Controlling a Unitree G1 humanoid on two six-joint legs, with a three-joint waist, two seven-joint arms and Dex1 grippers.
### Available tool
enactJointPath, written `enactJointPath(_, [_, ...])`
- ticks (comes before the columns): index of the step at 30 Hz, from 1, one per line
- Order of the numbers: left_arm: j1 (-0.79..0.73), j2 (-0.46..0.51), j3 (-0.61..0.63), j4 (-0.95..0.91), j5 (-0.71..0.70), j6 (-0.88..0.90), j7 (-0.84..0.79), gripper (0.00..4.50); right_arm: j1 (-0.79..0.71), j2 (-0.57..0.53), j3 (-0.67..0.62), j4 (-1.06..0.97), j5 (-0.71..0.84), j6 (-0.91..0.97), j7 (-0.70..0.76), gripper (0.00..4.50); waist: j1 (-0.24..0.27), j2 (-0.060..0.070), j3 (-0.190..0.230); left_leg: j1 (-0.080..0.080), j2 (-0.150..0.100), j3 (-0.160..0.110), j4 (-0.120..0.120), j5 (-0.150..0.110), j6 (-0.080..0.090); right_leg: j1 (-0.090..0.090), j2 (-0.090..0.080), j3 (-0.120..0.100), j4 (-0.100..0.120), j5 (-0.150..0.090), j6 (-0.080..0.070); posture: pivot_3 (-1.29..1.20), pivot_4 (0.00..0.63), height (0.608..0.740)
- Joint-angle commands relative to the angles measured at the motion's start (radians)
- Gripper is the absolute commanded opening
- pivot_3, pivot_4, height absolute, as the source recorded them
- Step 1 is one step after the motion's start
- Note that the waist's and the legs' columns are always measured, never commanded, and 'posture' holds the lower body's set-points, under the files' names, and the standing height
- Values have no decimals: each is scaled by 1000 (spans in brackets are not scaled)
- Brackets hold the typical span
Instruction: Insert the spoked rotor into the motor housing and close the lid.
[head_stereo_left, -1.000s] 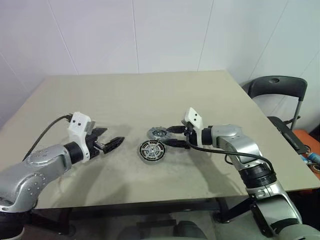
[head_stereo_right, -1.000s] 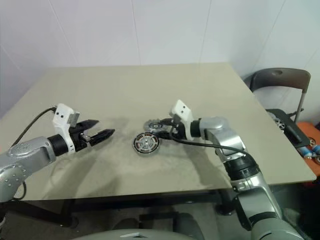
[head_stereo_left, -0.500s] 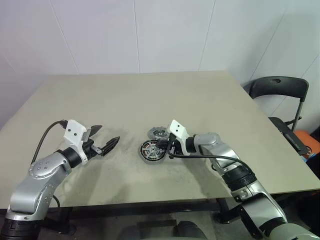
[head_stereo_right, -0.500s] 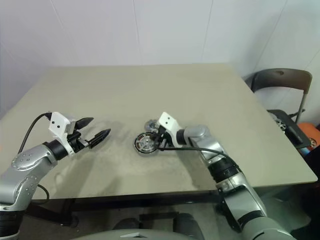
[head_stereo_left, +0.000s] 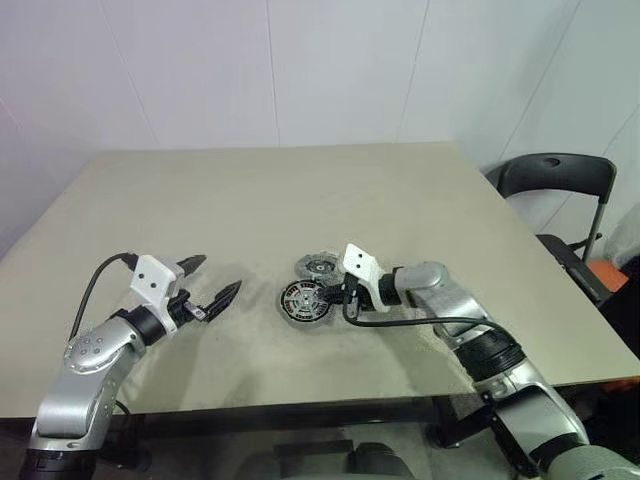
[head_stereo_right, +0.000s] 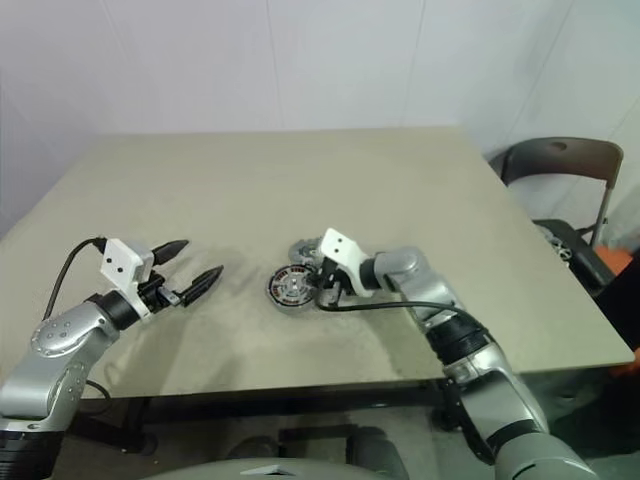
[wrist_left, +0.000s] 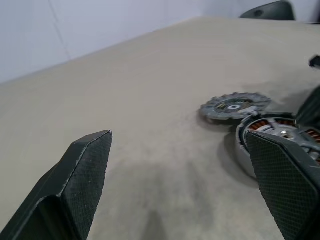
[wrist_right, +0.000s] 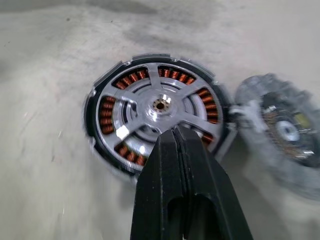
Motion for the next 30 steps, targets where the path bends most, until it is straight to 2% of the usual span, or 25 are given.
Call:
enactJointPath(1, [-2, -1, 31, -25, -49, -17, -52, 4500, -69, -30, 14, -39, -3, -40, 84, 21, -2, 0, 0, 0, 0, 0, 0, 0, 0, 0, 0, 0, 0, 0, 0, 0, 0, 740])
enactJointPath(3, [3, 2, 29, -27, -59, -11, -76, 4500, -97, -51, 46, -18, -29, -83, 135, 21, -2, 0, 0, 1, 1, 0, 0, 0, 0, 0, 1, 0, 0, 0, 0, 0, 0, 740])
enactJointPath(6, [15, 5, 27, -24, -52, -14, -94, 4500, -136, -72, 94, 7, -71, -172, 206, 638, -1, 0, 0, 0, 1, 0, 0, 0, 0, 0, 1, 0, 0, 0, 0, 0, 0, 740])
enactJointPath(11, [40, 18, 19, -28, -53, 6, -127, 4500, -191, -88, 170, 59, -154, -330, 296, 2267, -1, 0, 0, 0, 0, 0, 0, 0, 0, 0, 0, 0, 0, 0, 0, 0, 0, 740])
enactJointPath(16, [54, 9, 15, -31, -35, -3, -122, 4500, -247, -61, 226, 155, -249, -497, 299, 3963, -1, 0, 0, 1, 0, 0, 0, 0, 0, 0, 0, 0, 0, 0, 0, 0, 0, 740])
enactJointPath(18, [56, 6, 12, -35, -31, -5, -120, 4500, -262, -55, 248, 186, -284, -556, 304, 4446, -2, 0, 0, 1, 1, 0, 0, 0, 0, 0, 0, 0, 0, 0, 0, 0, 0, 740])
enactJointPath(23, [57, -2, 7, -38, -25, -6, -119, 4500, -304, -38, 288, 277, -378, -701, 280, 4446, -1, 0, 0, 1, 0, 0, 0, 0, 0, 0, -1, 0, 0, 0, 0, 0, 0, 740])
enactJointPath(30, [55, -9, 2, -36, -11, -18, -112, 4500, -342, -2, 291, 364, -437, -800, 263, 4446, -2, 0, 0, 1, 1, 0, 0, 0, 0, 0, -1, 0, 1, 0, 0, 0, 0, 740])
